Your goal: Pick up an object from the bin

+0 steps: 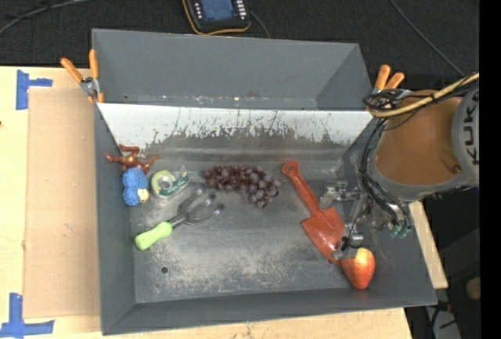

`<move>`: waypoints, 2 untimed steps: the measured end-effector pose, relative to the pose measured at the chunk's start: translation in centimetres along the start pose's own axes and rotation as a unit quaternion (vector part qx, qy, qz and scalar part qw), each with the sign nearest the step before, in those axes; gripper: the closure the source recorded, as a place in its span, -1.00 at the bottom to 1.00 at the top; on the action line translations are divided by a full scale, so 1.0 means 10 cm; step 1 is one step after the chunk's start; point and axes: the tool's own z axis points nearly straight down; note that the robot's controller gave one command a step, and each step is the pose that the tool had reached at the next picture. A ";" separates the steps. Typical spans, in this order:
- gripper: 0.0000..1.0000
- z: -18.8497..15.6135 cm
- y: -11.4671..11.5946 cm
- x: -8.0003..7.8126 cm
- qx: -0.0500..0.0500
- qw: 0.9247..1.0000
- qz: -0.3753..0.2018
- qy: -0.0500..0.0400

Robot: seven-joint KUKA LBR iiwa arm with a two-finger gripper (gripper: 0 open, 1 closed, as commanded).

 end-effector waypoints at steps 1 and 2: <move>-1.00 -0.04 0.01 -0.02 0.001 1.000 -0.003 -0.004; -1.00 0.66 -0.26 -0.87 0.000 0.987 0.162 -0.002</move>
Offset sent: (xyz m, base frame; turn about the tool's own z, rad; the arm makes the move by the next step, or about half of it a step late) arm 0.0863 -0.0258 -0.0654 0.3286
